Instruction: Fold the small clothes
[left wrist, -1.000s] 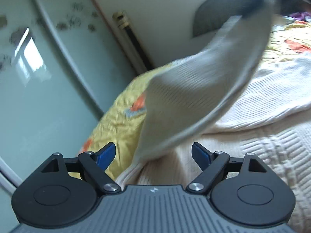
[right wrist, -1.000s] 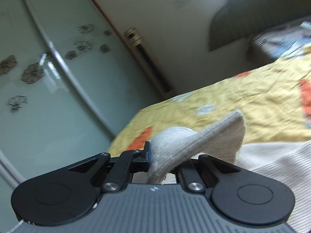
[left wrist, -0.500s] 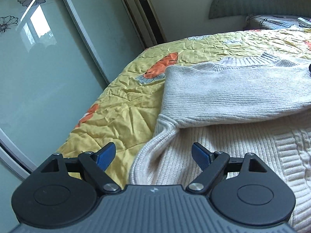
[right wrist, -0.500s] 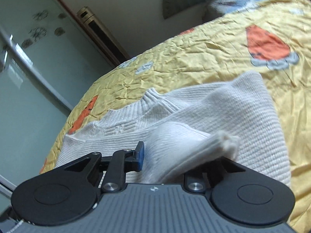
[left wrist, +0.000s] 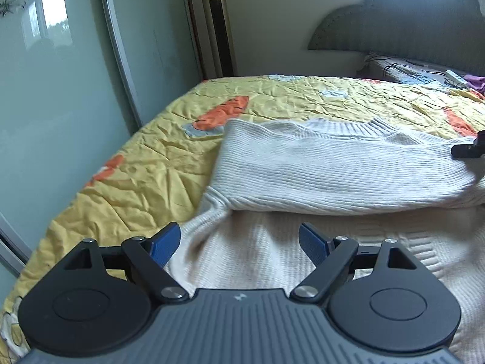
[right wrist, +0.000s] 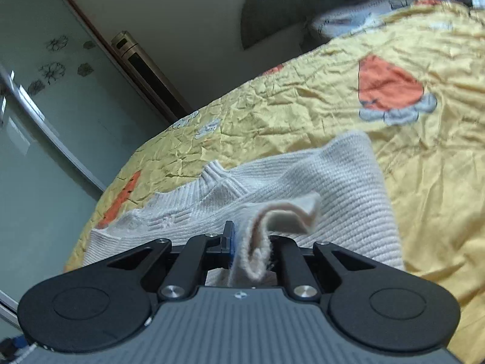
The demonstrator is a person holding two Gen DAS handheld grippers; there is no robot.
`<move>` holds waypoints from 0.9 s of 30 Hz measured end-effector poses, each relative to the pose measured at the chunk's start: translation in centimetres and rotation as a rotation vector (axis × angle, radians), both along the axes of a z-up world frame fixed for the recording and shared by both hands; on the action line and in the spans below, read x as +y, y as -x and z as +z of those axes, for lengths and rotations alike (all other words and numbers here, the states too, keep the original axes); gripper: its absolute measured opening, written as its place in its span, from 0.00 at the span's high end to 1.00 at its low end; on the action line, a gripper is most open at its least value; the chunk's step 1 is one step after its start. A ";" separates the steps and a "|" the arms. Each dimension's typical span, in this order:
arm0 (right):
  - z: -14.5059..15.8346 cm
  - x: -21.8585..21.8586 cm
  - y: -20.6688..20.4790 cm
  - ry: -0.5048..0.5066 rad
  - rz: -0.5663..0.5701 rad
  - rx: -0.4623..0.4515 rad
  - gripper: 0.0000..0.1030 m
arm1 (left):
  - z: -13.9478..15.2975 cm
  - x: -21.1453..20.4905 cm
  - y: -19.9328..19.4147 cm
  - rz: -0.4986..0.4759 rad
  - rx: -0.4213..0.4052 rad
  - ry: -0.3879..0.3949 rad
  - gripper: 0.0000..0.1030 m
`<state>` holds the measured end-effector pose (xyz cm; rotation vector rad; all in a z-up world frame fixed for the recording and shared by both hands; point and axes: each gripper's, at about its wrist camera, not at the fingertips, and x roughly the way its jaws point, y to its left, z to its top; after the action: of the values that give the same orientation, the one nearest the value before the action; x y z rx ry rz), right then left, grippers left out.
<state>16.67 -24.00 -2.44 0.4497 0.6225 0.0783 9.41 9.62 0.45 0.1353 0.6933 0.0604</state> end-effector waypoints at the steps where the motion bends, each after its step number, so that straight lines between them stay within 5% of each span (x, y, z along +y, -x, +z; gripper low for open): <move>1: 0.2 0.2 0.1 0.054 -0.006 -0.009 0.86 | -0.1 -0.1 0.0 0.000 0.004 0.000 0.17; 8: 0.5 0.4 0.2 0.188 0.011 -0.021 0.85 | -0.8 0.0 0.1 0.011 0.021 -0.007 0.17; 12: 0.3 0.4 0.4 0.301 -0.040 0.004 0.74 | -0.9 0.0 0.1 0.016 0.025 -0.016 0.17; 16: 0.1 -1.0 0.4 0.298 -0.077 0.028 0.70 | -1.0 0.1 0.0 0.017 0.031 -0.015 0.17; 21: -0.1 -1.5 0.7 0.324 -0.097 0.041 0.57 | -1.1 0.0 0.0 0.016 0.037 -0.017 0.17; 25: -0.4 -1.7 0.4 0.377 -0.129 0.084 0.31 | -0.9 0.0 0.6 0.003 0.029 -0.031 0.17; 27: 0.0 -1.9 1.1 0.369 -0.141 0.071 0.28 | -1.0 0.4 1.1 -0.005 0.028 -0.054 0.17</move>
<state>15.58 -25.91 -2.48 0.1380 0.6564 -0.1858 8.26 9.98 -0.53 0.1902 0.7196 0.0731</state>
